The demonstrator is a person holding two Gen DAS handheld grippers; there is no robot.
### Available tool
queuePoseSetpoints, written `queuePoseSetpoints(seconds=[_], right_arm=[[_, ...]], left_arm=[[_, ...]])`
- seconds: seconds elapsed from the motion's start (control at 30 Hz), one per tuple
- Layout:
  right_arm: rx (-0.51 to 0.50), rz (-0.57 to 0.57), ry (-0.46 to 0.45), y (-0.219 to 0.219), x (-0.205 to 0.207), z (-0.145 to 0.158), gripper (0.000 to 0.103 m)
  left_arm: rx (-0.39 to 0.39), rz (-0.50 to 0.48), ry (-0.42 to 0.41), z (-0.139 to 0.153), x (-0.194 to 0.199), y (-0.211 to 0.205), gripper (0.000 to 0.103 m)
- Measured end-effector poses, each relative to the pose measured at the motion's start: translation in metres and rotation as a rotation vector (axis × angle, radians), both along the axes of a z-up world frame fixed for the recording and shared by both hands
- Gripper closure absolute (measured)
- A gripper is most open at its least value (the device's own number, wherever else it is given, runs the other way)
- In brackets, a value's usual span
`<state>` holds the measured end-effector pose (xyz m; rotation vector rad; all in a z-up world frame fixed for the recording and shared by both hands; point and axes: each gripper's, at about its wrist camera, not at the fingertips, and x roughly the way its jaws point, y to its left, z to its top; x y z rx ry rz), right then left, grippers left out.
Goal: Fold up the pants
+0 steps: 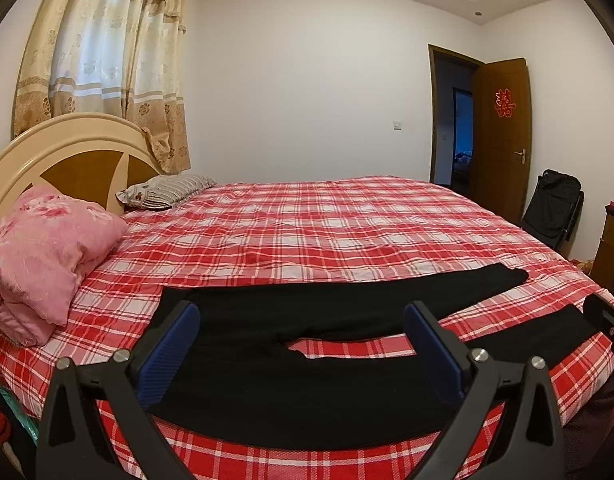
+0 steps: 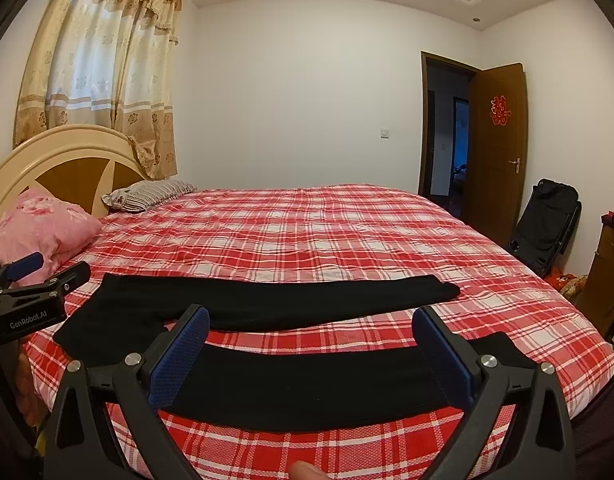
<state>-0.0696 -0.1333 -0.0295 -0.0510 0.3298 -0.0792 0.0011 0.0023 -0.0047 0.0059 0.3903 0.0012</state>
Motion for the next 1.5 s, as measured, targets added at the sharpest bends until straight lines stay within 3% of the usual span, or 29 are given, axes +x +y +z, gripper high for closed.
queuePoseSetpoints(seconds=[1.5], right_arm=[[-0.017,0.009,-0.004,0.000,-0.005,0.001,0.001]], left_arm=[[-0.016,0.016,-0.011,0.000,-0.004,0.012,0.000]])
